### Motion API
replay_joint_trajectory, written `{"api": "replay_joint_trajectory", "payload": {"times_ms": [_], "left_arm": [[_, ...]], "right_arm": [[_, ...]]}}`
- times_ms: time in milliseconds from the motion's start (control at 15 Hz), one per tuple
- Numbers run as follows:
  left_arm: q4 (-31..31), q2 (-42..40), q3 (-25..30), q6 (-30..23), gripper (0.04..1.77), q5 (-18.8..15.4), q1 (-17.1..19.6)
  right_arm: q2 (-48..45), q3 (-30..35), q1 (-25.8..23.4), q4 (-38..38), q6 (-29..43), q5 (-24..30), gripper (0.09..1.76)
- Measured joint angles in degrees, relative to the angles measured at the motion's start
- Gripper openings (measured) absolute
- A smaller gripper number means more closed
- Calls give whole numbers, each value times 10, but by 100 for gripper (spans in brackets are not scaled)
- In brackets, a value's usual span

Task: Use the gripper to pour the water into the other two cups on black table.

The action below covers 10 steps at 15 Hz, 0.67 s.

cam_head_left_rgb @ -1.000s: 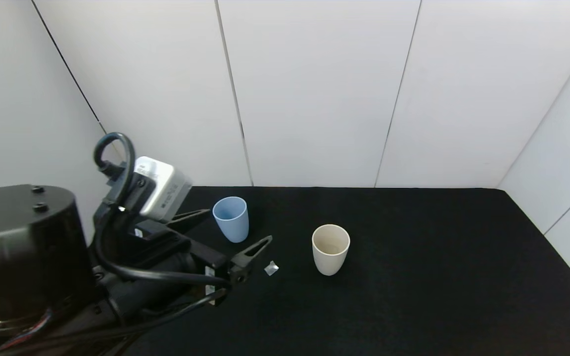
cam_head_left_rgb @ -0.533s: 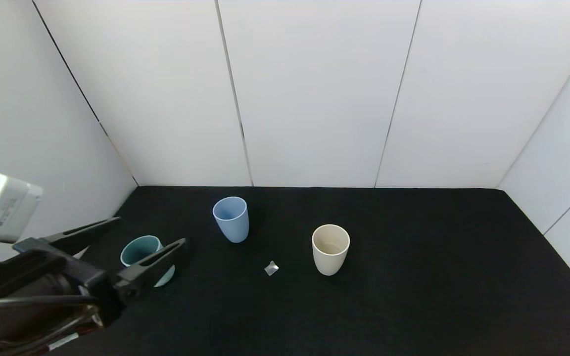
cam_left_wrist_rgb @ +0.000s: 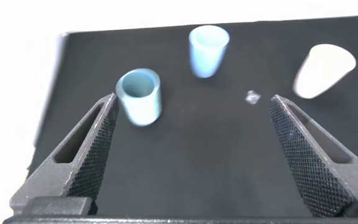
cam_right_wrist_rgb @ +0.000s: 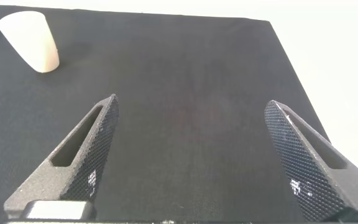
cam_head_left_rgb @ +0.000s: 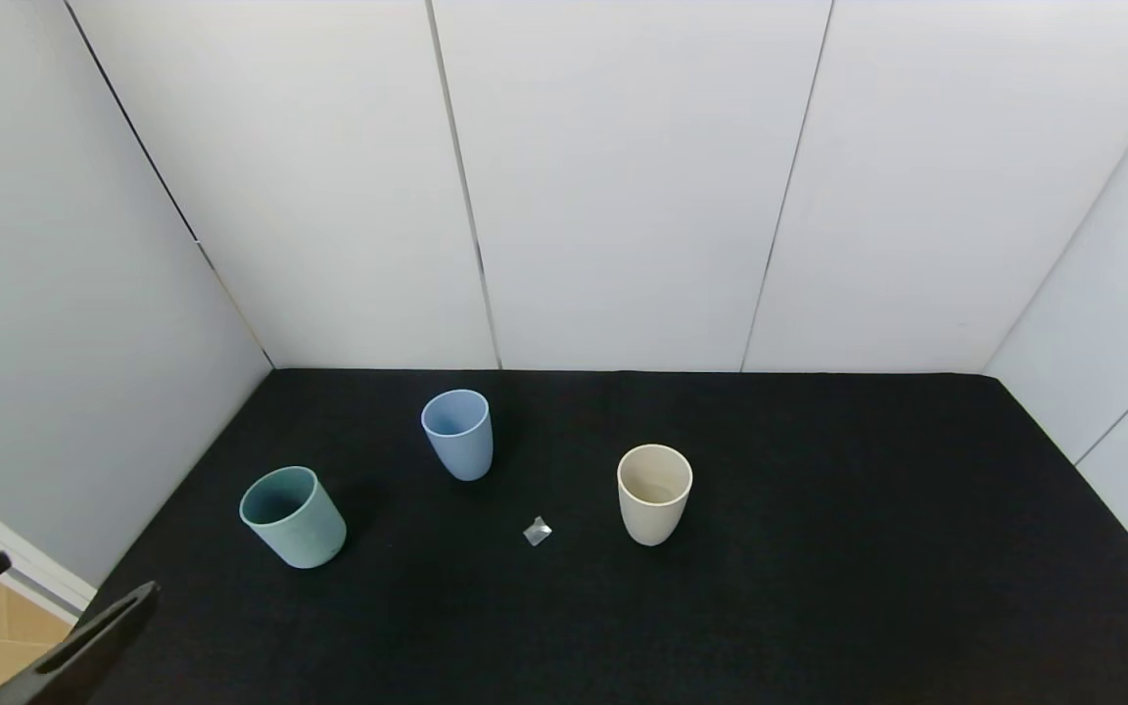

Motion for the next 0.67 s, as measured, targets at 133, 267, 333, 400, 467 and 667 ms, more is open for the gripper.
{"api": "replay_joint_trajectory", "payload": {"times_ms": [133, 267, 333, 400, 467, 667], "left_arm": [[31, -65, 23, 0, 172, -1, 25], [70, -130, 44, 0, 172, -1, 44], [89, -161, 56, 1, 172, -2, 52], [108, -192, 70, 1, 172, -6, 64], [120, -221, 80, 2, 172, -16, 76], [136, -284, 115, 18, 172, -32, 98]], "right_arm": [[0, 0, 0, 0, 0, 0, 171], [0, 0, 0, 0, 0, 0, 171], [0, 0, 0, 0, 0, 0, 171], [0, 0, 0, 0, 0, 0, 171], [0, 0, 0, 0, 0, 0, 171], [0, 0, 0, 0, 0, 0, 171]]}}
